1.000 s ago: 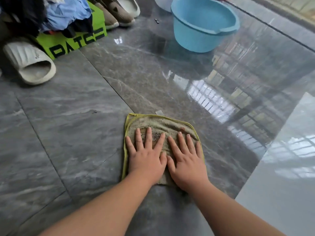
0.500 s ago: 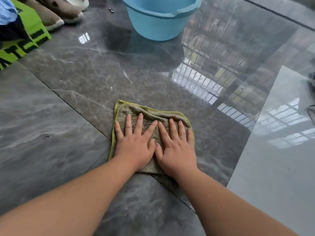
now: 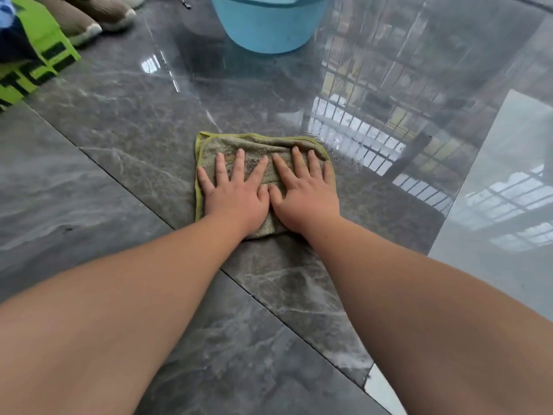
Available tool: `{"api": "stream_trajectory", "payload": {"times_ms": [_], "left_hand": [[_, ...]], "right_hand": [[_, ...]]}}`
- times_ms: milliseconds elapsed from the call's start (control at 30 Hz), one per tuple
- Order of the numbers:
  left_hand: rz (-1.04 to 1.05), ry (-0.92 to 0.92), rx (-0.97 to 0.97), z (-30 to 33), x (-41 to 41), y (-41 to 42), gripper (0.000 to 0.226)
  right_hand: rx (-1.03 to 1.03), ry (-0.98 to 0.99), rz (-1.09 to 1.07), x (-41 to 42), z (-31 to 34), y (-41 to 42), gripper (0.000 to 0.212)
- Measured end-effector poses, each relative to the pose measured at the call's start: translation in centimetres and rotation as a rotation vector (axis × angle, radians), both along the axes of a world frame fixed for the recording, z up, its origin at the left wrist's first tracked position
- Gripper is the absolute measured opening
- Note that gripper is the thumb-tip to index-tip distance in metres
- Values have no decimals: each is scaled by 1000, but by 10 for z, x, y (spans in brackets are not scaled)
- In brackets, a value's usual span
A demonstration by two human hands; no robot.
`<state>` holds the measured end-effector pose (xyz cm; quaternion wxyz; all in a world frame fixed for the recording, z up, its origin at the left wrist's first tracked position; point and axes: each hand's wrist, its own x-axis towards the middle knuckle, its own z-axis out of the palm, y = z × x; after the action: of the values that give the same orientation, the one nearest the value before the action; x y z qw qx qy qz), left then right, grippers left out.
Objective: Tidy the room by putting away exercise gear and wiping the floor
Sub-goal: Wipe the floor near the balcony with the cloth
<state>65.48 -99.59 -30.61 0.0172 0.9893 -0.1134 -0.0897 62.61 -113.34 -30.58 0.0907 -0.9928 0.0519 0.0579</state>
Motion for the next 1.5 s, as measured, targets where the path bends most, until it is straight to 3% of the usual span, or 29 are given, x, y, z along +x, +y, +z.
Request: {"api": "stream_trajectory", "payload": {"times_ms": [133, 433, 800, 1067, 1267, 1500], "left_hand": [[6, 39, 10, 3, -21, -25, 59], [-281, 32, -2, 0, -103, -60, 59], [-454, 25, -30, -1, -186, 10, 61], [-364, 59, -28, 7, -254, 144, 62], [-131, 98, -18, 15, -327, 252, 63], [143, 125, -68, 18, -409, 266, 66]], "right_hand": [[-2, 5, -21, -28, 0, -21, 65], [-40, 72, -244, -148, 1, -47, 66], [-54, 155, -423, -245, 5, 28, 73], [-34, 196, -287, -303, 15, 152, 75], [-25, 253, -55, -335, 23, 244, 76], [-27, 245, 172, -378, 22, 256, 76]]}}
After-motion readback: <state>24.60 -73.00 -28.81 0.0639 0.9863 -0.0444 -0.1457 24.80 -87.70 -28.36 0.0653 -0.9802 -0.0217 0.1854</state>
